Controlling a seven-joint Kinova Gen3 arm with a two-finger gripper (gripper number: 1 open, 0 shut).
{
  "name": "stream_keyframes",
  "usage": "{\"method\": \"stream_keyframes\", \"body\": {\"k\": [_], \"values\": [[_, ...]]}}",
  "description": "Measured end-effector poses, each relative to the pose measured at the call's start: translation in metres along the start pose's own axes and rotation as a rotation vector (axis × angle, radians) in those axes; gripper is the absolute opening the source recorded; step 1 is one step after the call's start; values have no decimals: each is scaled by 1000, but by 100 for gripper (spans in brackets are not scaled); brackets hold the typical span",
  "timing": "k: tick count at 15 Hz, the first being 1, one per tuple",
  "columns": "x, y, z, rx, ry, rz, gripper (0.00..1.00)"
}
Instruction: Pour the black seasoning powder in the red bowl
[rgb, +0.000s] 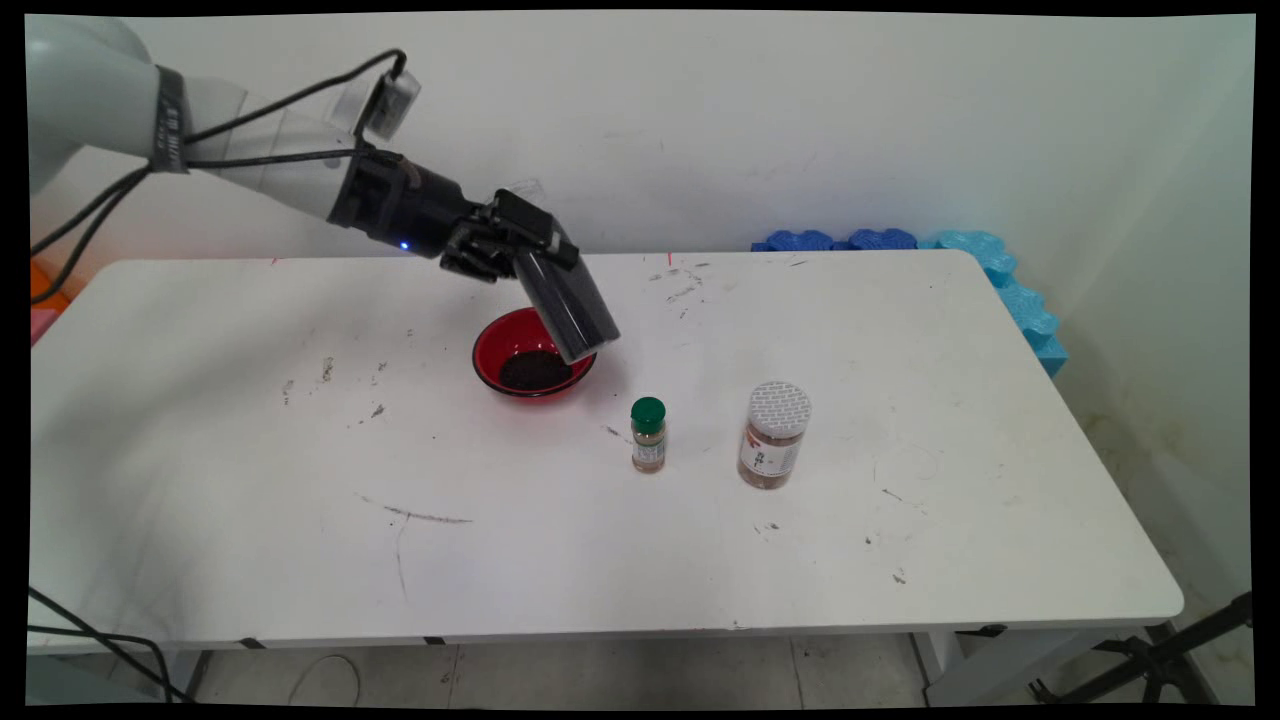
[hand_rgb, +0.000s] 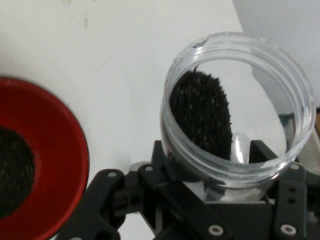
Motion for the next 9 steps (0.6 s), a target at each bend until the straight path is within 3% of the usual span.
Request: {"method": "stream_keyframes", "body": {"k": [9], "values": [[-2, 43, -28, -41, 34, 483, 0]]}}
